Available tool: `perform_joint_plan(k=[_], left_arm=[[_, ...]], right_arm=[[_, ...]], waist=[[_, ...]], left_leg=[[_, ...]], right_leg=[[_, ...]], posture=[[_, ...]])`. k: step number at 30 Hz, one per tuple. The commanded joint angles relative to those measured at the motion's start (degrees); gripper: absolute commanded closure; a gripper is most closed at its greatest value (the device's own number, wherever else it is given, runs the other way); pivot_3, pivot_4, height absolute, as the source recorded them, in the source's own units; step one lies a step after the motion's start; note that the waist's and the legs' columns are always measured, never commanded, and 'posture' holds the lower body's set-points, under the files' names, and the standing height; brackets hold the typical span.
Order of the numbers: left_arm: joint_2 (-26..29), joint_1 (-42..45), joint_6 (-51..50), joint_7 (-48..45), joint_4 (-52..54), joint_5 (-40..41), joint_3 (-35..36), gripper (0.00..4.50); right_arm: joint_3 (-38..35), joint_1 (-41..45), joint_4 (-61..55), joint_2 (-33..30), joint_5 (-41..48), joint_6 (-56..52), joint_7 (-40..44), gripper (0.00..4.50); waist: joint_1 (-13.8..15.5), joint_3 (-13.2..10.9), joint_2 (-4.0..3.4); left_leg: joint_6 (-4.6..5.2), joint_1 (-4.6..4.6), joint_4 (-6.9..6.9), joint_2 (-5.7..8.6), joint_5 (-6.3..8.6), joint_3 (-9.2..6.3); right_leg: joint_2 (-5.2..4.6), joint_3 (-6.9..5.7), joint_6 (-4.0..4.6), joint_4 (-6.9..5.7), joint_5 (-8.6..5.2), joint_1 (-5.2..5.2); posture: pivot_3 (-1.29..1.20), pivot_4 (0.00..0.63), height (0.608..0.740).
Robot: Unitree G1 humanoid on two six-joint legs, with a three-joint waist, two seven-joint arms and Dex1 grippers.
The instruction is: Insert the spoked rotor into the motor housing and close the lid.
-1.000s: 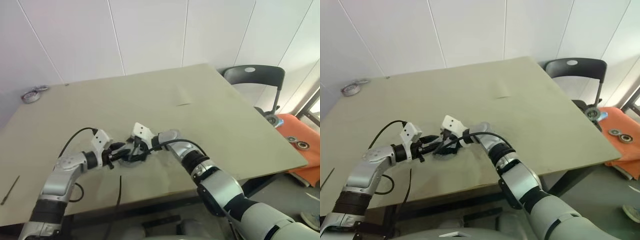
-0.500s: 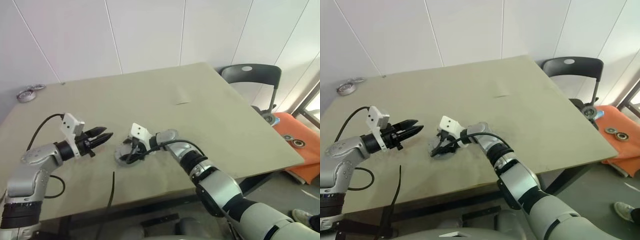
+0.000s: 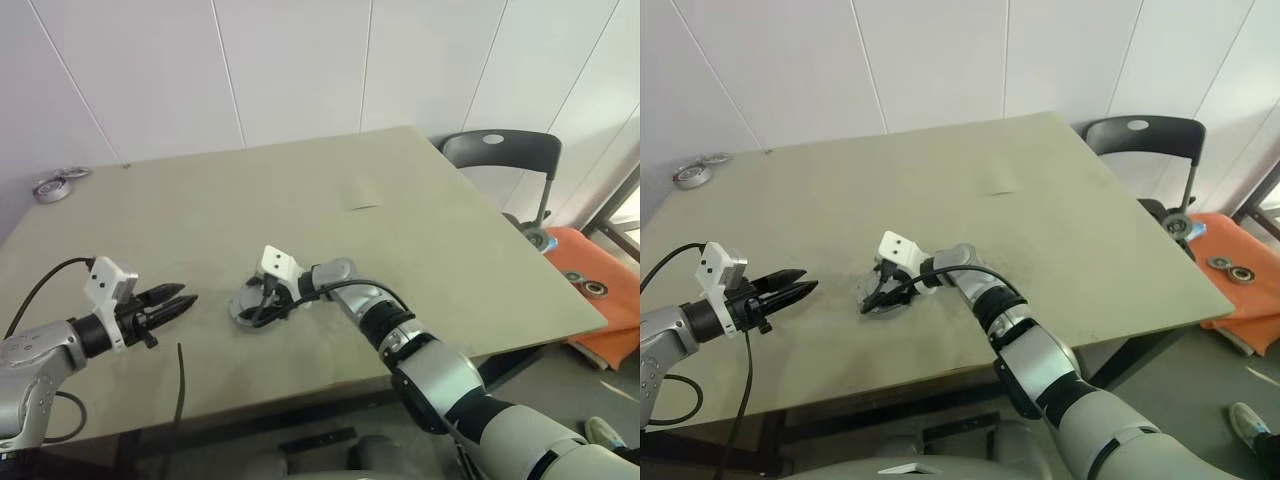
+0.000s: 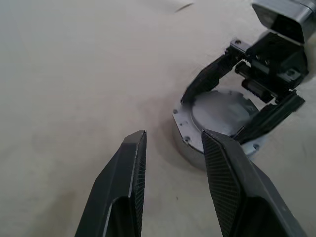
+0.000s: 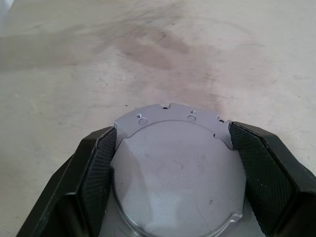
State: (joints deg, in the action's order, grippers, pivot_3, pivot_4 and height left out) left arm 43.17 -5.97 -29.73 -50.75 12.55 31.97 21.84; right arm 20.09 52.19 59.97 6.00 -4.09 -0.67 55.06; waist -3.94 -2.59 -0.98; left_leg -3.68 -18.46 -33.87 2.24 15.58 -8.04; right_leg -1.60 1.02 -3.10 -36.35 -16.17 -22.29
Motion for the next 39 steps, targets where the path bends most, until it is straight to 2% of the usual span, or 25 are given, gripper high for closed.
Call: perform_joint_plan(k=[1, 15, 25, 36, 39], left_arm=[[-0.1, 0.9, 0.4, 1.2, 1.9, 0.8, 1.6, 2.64], [-1.9, 1.8, 1.2, 2.8, 1.8, 0.1, -1.0, 2.64], [-6.3, 4.5, 2.8, 3.5, 0.9, -3.9, -11.2, 2.64], [-12.5, 13.4, 7.2, 6.4, -11.3, -10.7, -18.3, 2.64], [-12.8, 13.1, 7.4, 5.8, -11.5, -10.5, -18.2, 3.22]], right_arm=[[2.0, -1.2, 5.0, -0.8, -4.4, -1.7, -3.6, 1.23], [3.6, -1.8, 5.3, -1.3, -5.6, -0.3, -3.1, 1.23], [3.9, -1.9, 5.6, -1.3, -5.6, 0.1, -3.6, 1.23], [3.9, -2.3, 5.1, -1.8, -5.4, -0.2, -3.5, 1.23], [3.8, -2.3, 5.0, -1.9, -5.3, -0.3, -3.6, 1.23]], waist=[[0.0, 0.0, -0.02], [0.0, 0.0, -0.01], [0.0, 0.1, -0.02], [0.1, 0.2, 0.0], [0.1, 0.2, 0.01]], left_leg=[[-0.01, 0.0, 0.0, 0.0, 0.0, 0.0], [0.07, 0.01, -0.01, 0.0, -0.05, 0.01], [0.1, 0.05, -0.02, 0.0, -0.06, 0.02], [0.12, 0.05, -0.1, 0.02, -0.08, 0.03], [0.12, 0.02, -0.13, 0.02, -0.08, 0.03]], right_leg=[[0.0, 0.0, 0.0, 0.0, 0.0, 0.0], [0.02, 0.01, 0.02, -0.02, 0.02, -0.01], [0.03, 0.01, 0.01, -0.04, 0.02, 0.04], [0.05, 0.01, -0.03, -0.2, 0.05, 0.11], [0.05, 0.02, -0.13, -0.32, 0.1, 0.13]], posture=[[0.0, 0.0, 0.74], [0.0, 0.0, 0.74], [0.0, 0.0, 0.74], [0.0, 0.0, 0.74], [0.0, 0.0, 0.74]])
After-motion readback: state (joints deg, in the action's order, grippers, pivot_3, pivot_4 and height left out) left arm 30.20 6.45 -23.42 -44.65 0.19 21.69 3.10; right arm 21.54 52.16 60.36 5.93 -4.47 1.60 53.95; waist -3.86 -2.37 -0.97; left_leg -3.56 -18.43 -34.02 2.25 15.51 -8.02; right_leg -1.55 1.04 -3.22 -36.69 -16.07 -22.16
